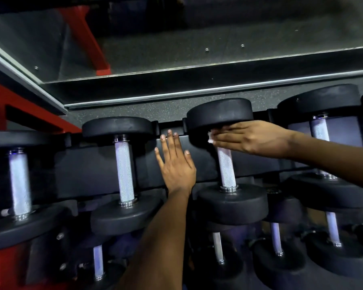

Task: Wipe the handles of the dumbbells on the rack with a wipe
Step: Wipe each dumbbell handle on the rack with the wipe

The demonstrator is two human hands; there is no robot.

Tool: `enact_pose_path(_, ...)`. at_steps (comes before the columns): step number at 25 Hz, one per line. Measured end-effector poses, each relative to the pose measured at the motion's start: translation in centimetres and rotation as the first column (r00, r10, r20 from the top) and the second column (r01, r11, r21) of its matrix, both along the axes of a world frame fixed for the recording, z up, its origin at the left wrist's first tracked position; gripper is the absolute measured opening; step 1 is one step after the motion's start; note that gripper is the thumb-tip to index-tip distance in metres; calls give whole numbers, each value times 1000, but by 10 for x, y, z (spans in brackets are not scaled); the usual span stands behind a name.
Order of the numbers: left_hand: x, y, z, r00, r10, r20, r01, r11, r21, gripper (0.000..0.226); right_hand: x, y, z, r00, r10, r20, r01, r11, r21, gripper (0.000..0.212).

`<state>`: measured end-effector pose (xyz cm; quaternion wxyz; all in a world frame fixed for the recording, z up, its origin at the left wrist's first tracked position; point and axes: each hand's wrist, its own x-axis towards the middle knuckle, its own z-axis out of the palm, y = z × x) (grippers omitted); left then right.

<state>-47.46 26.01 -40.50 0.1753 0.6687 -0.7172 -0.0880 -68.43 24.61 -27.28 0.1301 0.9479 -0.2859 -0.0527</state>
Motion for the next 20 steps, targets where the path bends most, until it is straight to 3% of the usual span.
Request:
enact_pose_path(2,-1,-1,0,1000,3,-16,-3,1000,4,59,-23,25,-12,981,-122,150,129,991,-35,41)
enact_pose_path(3,-1,0,0,1000,-1,-17,1,1000,0,59,-19,41,-20,905,-318,281,316,947,54,38)
enact_pose_path(4,-1,0,0,1000,1,-5,-1,1000,-13,59,-4,52,-25,693,-549,468,497,834,242,34)
enact_pose_path(5,-1,-1,0,1000,9,2,-9,1000,-18,59,18,58,-30,309,-747,589,543,647,536,30)
enact_pose_path(6,-1,-2,-1,1000,14,-1,-14,1000,-14,59,36,59,-34,-96,-842,532,364,467,806,27)
enact_pose_path(7,-2,-2,-1,1000,11,0,-11,1000,-8,59,50,57,-37,-387,-836,388,127,368,921,23)
enact_pose_path(8,-2,-1,-1,1000,8,8,-8,1000,-8,60,56,54,-43,-532,-798,283,-13,342,940,19)
enact_pose_path(9,-2,0,-1,1000,10,20,-9,1000,-12,60,58,50,-47,-586,-784,205,-101,322,941,15)
enact_pose_path(11,-2,-1,0,1000,14,22,-14,1000,-6,60,53,38,-46,-592,-805,37,-330,284,900,13)
enact_pose_path(12,-2,-1,0,1000,13,20,-13,1000,-5,60,47,33,-44,-557,-825,-99,-483,225,846,17)
enact_pose_path(14,-2,0,1,999,10,30,-9,1000,-8,60,39,25,-41,-397,-864,-310,-676,47,735,29)
enact_pose_path(16,-2,0,2,999,9,37,-9,1000,-12,60,39,20,-40,-306,-890,-338,-723,-15,691,30)
enact_pose_path(18,-2,0,2,999,8,36,-8,1000,-16,60,45,17,-42,-397,-856,-333,-707,53,706,28)
enact_pose_path(20,-3,0,3,999,12,41,-11,1000,-20,59,55,20,-46,-561,-766,-313,-641,163,750,22)
